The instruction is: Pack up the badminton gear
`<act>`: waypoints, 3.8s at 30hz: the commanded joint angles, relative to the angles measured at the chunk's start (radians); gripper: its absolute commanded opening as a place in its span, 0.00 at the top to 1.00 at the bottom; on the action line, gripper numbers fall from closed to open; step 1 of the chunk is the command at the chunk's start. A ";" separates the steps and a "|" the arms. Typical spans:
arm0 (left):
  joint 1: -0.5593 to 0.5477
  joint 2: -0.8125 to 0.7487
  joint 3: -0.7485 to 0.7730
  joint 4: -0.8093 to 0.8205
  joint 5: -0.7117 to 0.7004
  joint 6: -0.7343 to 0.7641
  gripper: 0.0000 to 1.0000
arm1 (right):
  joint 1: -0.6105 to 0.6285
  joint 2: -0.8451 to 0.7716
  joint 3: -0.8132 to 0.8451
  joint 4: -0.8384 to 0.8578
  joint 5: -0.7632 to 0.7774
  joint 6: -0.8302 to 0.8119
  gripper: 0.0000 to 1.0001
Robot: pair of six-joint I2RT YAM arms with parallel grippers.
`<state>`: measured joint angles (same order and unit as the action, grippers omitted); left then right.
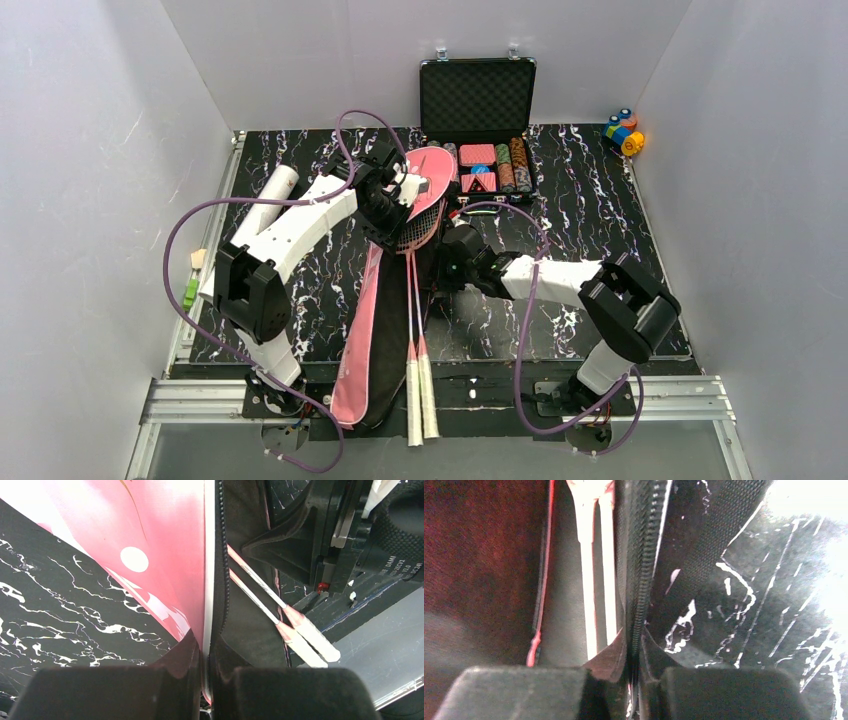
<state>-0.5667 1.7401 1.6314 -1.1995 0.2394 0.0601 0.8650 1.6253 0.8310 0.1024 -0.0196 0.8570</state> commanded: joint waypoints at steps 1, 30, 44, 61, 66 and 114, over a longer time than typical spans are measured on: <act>-0.002 -0.090 0.022 0.013 0.053 0.011 1.00 | -0.001 -0.028 0.030 0.054 -0.048 0.012 0.93; -0.004 -0.264 -0.269 0.166 0.509 0.026 0.36 | 0.011 -0.239 0.175 -0.083 -0.131 -0.001 0.99; -0.087 -0.394 -0.462 0.277 0.349 0.048 0.35 | 0.009 -0.184 0.271 -0.099 -0.158 0.033 0.99; -0.154 -0.328 -0.383 0.255 0.151 0.014 0.38 | 0.073 -0.169 0.376 -0.334 -0.008 0.151 0.99; -0.156 -0.354 -0.353 0.249 0.250 0.020 0.35 | 0.092 -0.165 0.396 -0.385 0.062 0.187 0.99; -0.256 -0.564 -0.562 0.343 -0.172 0.012 1.00 | 0.067 -0.234 0.364 -0.509 -0.002 0.422 0.70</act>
<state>-0.8192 1.2453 1.0920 -0.8684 0.1520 0.0204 0.9501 1.5093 1.2285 -0.4530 0.0372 1.2621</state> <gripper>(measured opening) 0.042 0.164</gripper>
